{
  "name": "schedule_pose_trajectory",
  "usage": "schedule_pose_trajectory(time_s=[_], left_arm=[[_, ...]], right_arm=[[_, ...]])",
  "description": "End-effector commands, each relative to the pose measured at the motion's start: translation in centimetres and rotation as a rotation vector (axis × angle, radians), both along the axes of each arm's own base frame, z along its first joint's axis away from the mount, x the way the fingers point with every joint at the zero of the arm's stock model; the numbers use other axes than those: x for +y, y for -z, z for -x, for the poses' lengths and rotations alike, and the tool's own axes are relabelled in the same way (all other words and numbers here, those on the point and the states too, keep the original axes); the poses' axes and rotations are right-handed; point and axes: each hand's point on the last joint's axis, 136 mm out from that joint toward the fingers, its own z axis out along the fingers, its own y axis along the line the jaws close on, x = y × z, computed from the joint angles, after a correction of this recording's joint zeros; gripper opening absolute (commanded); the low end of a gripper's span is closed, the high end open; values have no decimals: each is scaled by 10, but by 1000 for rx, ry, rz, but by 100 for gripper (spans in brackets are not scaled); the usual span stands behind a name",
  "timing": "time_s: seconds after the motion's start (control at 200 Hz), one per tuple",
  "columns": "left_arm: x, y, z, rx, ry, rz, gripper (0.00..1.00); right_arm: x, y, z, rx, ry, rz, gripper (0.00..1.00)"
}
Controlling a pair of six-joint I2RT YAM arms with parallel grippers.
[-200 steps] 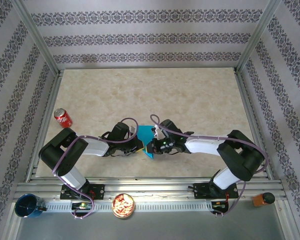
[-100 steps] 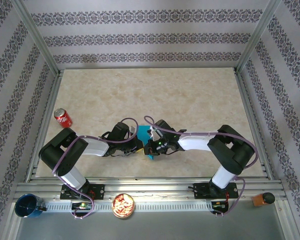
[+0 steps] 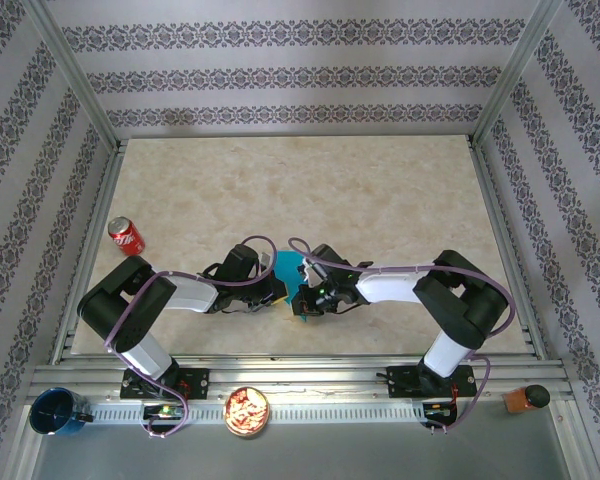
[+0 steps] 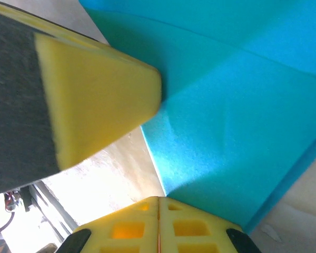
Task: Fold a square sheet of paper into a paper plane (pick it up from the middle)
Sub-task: Third fold the triangle at the center of the table.
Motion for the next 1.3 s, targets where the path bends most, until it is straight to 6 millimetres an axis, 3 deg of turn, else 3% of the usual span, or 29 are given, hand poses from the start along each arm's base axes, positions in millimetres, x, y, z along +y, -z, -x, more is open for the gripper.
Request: schedule_pose_trajectory(time_s=[0.0,0.23,0.665,0.859,0.934,1.299], left_arm=[[13,23,13,39,-8,-87,0],[17,25,14,40,-14,-102,0],[18,28,15,47,-22,-104,0],[17,26,14,42,-21,-100,0],[17,26,14,40,-23,-101,0],[16,24,13,37,-20,-94,0]], right_arm=[[-12,11,9,1,-9,51,10],[-22,17,20,23,2,56,11],[-42,8,34,-1,12,39,14],[-20,-39,21,-63,10,-103,14],[-12,-48,16,-64,-12,-119,13],[13,-32,-13,-37,10,-84,14]])
